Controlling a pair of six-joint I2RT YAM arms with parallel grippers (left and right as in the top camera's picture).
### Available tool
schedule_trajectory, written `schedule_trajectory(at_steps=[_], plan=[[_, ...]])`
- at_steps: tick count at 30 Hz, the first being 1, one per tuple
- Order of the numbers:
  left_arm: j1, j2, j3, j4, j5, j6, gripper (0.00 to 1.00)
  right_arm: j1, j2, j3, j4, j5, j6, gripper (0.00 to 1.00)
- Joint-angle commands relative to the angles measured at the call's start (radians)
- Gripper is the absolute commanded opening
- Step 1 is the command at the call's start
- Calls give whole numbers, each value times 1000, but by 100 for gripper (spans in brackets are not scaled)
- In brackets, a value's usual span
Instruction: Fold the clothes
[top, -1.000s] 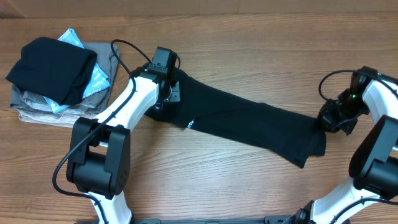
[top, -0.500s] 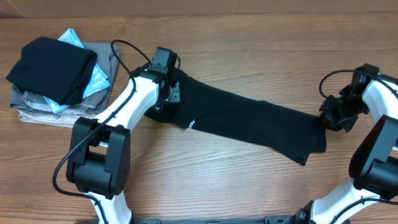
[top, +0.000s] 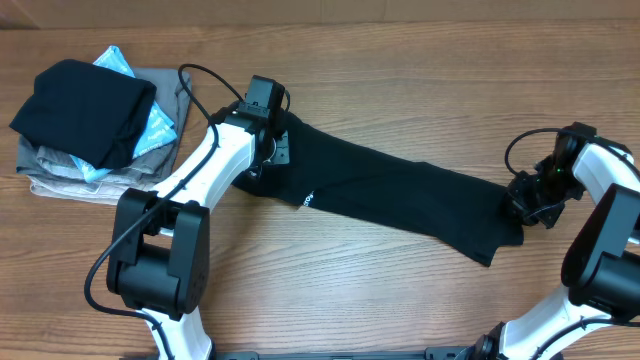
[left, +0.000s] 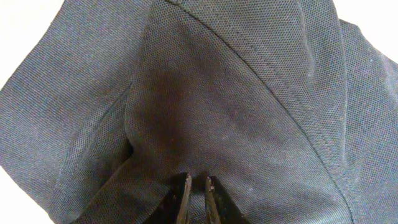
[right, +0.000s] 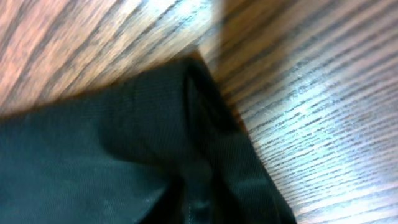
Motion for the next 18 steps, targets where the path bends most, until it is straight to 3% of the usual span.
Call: schedule_trajectory(at_steps=[1,9,10,11,15,18], plan=[[5,-1,-1,0,8,23,13,-2,3,0,-14,-29,3,5],[5,-1,-1,1,8,23,14,-2,3,115,-126,-29,3,4],[5,-1,-1,1,8,23,14,-2,3,119,-135,-28,3,13],[5,-1,-1,1,8,23,14,-3,3,119,-141,-27,2,15],[5,-1,-1,0,8,23,15,-3,3,119,-150,-26,3,15],[5,-1,-1,0,8,23,15,-3,3,117,-195,-25,3,31]])
